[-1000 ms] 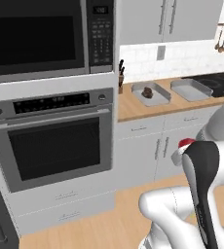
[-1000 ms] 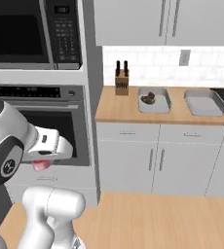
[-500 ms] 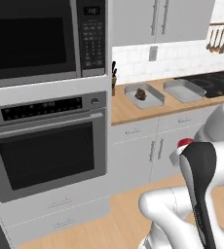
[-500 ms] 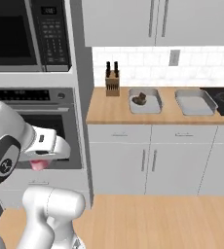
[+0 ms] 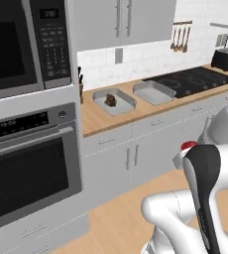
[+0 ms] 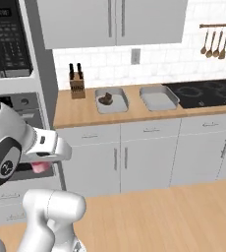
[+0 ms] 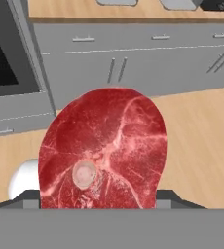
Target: Place one sweet potato and one steak in each tupperware on the nearby counter, to pack two identical lunches.
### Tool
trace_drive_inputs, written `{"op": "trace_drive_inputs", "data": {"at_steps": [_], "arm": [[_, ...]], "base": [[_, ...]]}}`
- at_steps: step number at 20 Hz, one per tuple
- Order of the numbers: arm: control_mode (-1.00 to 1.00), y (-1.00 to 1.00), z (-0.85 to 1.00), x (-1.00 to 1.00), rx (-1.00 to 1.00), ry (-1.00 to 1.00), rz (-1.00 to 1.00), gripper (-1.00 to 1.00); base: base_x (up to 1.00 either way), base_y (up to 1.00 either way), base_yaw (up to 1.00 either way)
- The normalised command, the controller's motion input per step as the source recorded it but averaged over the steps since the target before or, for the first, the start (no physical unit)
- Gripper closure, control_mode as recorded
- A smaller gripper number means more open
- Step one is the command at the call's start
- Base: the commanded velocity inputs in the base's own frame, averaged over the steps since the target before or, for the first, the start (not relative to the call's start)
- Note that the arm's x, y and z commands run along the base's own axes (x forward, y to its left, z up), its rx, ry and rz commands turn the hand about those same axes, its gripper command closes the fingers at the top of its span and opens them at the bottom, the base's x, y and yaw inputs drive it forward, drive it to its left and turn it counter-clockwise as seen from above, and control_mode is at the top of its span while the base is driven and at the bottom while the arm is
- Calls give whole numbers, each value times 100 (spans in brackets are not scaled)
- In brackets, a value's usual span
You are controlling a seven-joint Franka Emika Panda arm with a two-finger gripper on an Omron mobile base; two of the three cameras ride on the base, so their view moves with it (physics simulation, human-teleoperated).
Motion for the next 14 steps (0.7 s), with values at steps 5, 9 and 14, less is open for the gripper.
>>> {"op": "trace_drive_inputs", "data": {"at_steps": [5,9,14], "arm": [[100,0,0,0,0,0,0,100],[100,0,0,0,0,0,0,100],[100,0,0,0,0,0,0,100]], "base": [[98,-100,-19],[100,-100,-26],[98,-100,-39]]}}
